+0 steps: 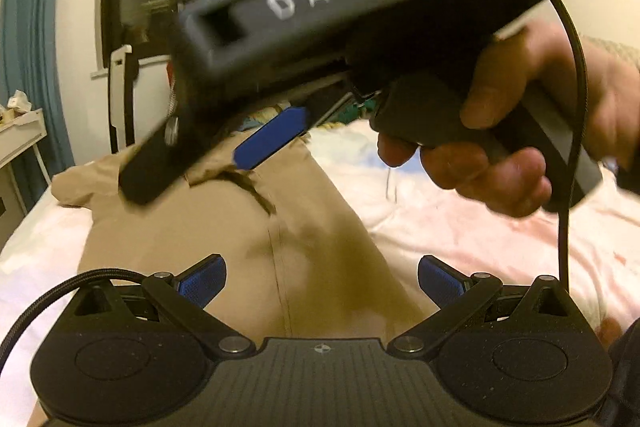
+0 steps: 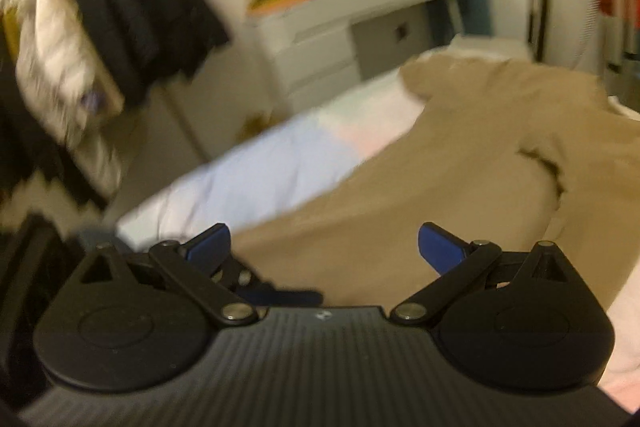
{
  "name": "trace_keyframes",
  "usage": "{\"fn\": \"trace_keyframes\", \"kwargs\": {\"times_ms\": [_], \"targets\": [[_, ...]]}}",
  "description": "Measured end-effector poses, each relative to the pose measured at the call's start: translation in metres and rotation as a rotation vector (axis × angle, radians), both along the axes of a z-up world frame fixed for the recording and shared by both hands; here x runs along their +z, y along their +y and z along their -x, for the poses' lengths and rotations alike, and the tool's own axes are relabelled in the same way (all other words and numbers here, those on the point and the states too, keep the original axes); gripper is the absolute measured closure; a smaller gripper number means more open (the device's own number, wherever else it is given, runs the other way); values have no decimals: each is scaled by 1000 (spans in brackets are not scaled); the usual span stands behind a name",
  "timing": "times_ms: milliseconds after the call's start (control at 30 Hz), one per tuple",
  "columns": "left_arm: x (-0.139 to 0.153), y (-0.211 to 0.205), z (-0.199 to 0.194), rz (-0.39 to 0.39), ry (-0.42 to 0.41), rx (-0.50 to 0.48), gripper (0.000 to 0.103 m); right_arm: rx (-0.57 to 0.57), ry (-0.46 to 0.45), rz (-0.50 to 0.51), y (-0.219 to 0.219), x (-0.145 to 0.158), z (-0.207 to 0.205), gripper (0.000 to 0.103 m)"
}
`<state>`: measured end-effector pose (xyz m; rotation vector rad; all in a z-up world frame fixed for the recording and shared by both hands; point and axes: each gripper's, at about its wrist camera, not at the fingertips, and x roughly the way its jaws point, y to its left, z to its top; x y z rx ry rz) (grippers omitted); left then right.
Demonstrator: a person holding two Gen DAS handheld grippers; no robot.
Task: Fold clothes
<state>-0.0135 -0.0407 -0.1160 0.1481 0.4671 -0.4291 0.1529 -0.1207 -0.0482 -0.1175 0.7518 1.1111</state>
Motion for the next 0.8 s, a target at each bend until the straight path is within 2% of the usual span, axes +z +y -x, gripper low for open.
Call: {"fn": "trace_keyframes", "kwargs": {"times_ms": [367, 467, 700, 800], "targets": [[-13, -12, -1, -50, 45, -103, 0, 244, 68, 202, 51, 3, 4, 1], [-13, -15, 5, -64, 28, -131, 0, 308, 73, 303, 73, 4, 7, 1], [-13, -24, 20, -95, -14, -190, 0, 333, 109, 551, 104, -6, 8, 1], [-10, -24, 27, -101, -54, -203, 0, 258, 79, 583, 102, -6, 0, 1]]}}
